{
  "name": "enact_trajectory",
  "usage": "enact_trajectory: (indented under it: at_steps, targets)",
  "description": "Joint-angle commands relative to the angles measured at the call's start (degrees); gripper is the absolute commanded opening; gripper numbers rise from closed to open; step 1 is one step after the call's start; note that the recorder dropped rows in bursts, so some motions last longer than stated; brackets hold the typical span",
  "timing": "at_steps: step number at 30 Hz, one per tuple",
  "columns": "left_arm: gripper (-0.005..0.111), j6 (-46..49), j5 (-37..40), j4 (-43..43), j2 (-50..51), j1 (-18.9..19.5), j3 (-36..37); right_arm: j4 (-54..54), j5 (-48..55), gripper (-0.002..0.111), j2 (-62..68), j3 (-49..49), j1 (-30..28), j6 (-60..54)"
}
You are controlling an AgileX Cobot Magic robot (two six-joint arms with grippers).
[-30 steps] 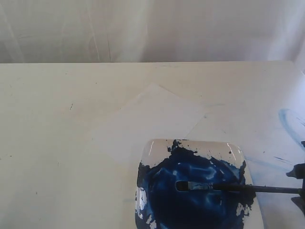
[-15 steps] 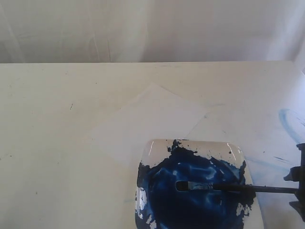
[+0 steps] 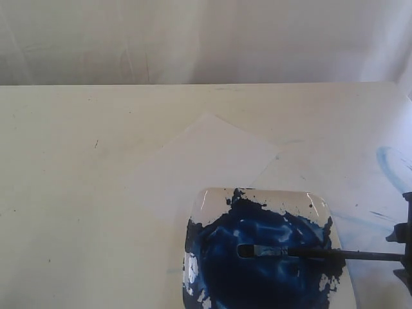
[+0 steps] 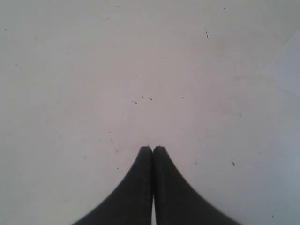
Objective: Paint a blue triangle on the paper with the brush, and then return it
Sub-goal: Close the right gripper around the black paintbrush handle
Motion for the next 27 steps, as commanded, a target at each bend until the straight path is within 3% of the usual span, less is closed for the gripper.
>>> enact_trajectory:
  at_steps: [1,7,27]
  targets:
    - [0.000,-0.40,0.14,0.01,0.15,0.09,0.27,-0.63,-0.20,0.044,0.08,-0.11,0.13,-0.12]
    - [0.000,-0.40,0.14,0.01,0.15,0.09,0.27,-0.63,0.32,0.033,0.08,-0.11,0.13,-0.12]
    - [0.000,-0.40,0.14,0.01,0.15,0.09,0.27,-0.52,1.03,0.033,0.08,-0.11,0.13,-0.12]
